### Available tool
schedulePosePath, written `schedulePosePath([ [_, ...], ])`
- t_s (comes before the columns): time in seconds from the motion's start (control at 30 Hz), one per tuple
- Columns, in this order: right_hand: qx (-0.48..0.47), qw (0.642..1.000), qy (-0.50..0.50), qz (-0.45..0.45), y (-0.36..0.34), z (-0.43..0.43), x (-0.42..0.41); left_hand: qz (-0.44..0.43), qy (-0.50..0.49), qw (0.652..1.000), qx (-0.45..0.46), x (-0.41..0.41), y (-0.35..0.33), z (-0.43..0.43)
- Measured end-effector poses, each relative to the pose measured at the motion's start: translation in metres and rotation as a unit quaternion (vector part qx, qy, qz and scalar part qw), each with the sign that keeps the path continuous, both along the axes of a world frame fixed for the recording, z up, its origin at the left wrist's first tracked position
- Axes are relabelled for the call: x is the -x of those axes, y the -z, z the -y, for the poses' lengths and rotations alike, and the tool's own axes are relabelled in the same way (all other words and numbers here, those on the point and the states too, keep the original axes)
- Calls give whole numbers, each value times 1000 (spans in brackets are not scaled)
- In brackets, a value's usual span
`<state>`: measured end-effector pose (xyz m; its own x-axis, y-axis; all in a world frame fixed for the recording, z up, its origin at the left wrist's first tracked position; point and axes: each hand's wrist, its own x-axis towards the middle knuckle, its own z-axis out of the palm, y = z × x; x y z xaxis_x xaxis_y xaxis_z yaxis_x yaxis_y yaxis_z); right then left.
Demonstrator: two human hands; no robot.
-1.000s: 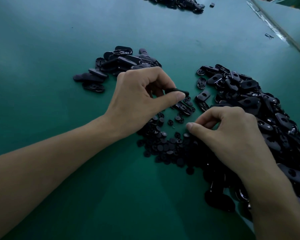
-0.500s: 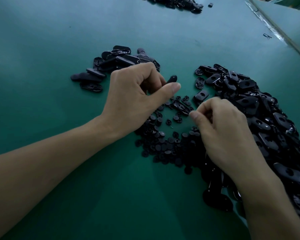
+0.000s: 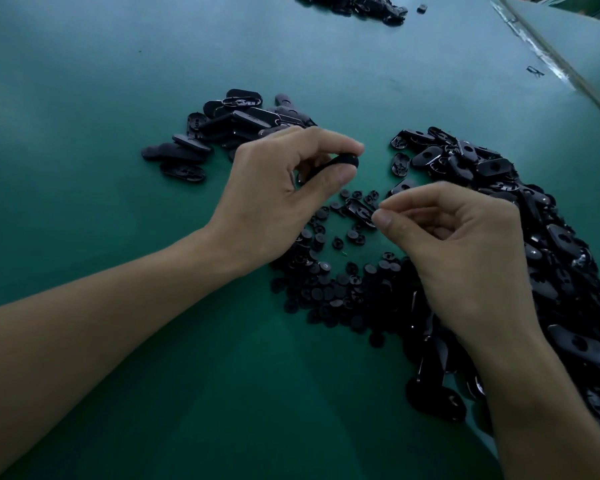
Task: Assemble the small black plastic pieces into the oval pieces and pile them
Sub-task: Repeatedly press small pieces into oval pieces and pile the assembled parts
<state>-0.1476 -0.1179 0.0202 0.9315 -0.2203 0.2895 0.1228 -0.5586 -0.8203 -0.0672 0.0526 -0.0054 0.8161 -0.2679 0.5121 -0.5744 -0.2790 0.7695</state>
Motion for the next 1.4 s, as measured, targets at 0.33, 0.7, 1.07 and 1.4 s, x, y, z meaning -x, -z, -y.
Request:
schedulePosePath([
  [0.33, -23, 1000, -5, 21, 3, 1, -4, -31, 1, 997, 70, 3, -4, 0],
  [0.7, -76, 995, -14, 64, 1, -11, -3, -36, 16, 993, 109, 11, -5, 5],
  [1.07, -61, 996, 19, 68, 2, -16, -3, -77, 71, 987, 125, 16, -5, 7],
  [1.4, -14, 996, 16, 82, 4, -15, -2, -69, 76, 987, 123, 17, -1, 9],
])
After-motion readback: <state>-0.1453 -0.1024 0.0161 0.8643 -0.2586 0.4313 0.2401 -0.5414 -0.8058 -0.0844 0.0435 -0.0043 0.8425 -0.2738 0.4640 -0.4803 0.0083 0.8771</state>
